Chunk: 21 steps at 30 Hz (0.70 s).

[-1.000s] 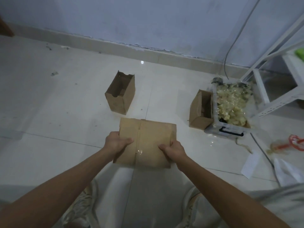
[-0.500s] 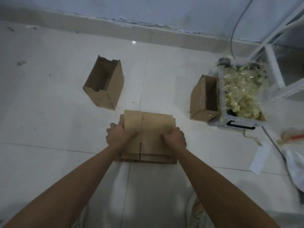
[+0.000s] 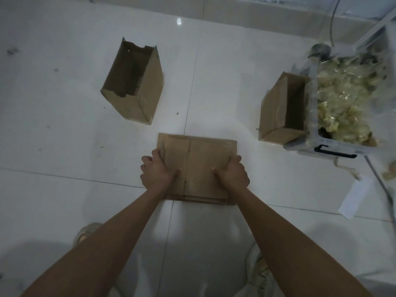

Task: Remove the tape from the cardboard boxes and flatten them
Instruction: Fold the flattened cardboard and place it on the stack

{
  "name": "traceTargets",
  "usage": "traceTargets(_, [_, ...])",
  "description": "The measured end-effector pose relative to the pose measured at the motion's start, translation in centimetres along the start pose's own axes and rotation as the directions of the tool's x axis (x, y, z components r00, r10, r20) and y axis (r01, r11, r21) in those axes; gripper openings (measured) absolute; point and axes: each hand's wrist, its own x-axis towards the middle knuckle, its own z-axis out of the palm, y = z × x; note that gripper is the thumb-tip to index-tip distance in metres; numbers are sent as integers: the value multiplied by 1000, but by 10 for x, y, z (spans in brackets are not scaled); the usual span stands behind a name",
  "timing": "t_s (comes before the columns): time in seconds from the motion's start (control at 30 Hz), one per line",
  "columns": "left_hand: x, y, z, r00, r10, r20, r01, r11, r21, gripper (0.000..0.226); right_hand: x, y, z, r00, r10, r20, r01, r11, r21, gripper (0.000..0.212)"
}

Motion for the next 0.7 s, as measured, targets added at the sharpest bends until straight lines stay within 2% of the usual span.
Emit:
traceTargets(0.1, [-2,0,1,1000,2,-2,-2,1000,3,96,-7,-1,10,998,-59,-5,58,997,-51,48])
traceTargets(0.2, [-2,3,3,1000,-4,5,4,1000,25,94,-11,-4,16,997,-72,-26,72,997,2,32])
traceTargets(0.27, [-2,7,4,1000,-13,12,13,999,38,92,-9,-9,15,998,-53,25,53,998,21,28])
traceTargets(0.4, [-1,12,3,998,-46,35,45,998,32,93,-4,-15,7,988,-17,154,10,999,49,33])
traceTargets(0.5, [2,13,1,996,-69,50,68,998,14,97,0,-15,6,987,-18,160,5,997,82,37])
traceTargets(0.7, [14,15,-2,989,-101,106,99,995,22,108,4,-10,5,982,-8,191,-39,969,244,28])
